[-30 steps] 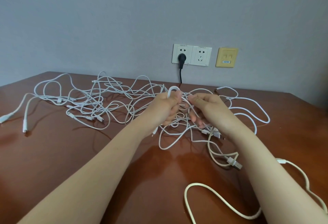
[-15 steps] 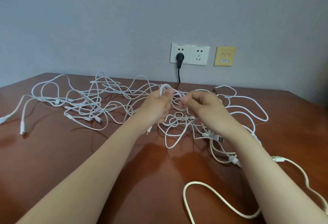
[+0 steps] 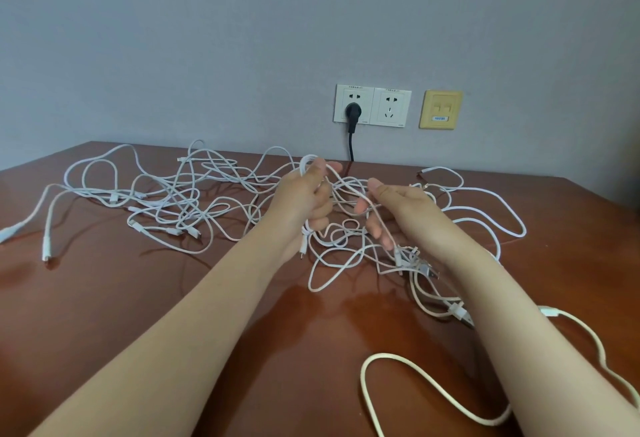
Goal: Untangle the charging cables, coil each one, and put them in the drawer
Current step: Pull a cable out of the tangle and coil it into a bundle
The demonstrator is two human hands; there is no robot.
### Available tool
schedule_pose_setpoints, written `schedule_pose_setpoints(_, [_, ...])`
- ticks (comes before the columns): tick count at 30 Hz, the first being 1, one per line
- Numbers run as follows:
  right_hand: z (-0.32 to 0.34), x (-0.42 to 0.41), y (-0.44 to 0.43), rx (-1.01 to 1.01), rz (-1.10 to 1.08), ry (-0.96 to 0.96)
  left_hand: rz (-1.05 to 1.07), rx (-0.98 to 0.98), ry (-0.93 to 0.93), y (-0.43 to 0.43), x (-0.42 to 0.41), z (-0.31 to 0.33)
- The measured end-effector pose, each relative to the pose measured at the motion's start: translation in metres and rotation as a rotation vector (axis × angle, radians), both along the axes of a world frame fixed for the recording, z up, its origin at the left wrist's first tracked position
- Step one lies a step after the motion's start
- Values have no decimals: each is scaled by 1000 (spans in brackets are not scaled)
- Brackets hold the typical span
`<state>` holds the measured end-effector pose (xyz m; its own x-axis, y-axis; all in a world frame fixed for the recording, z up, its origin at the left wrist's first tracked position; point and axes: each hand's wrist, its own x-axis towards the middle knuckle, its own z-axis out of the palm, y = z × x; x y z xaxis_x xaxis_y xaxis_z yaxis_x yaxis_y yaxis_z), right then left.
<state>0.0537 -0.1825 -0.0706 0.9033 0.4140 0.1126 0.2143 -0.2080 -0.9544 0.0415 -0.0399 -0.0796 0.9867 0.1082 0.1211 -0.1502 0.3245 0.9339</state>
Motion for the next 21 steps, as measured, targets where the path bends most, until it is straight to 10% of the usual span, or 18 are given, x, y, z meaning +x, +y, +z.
schedule_pose_setpoints(6, [-1,-2,-4,-194,35,62,76,-289,13,18,2,8])
schedule_pose_setpoints(21, [-2,-8,12,-27,-35,-169,-20,452,11,-12,-5,-1])
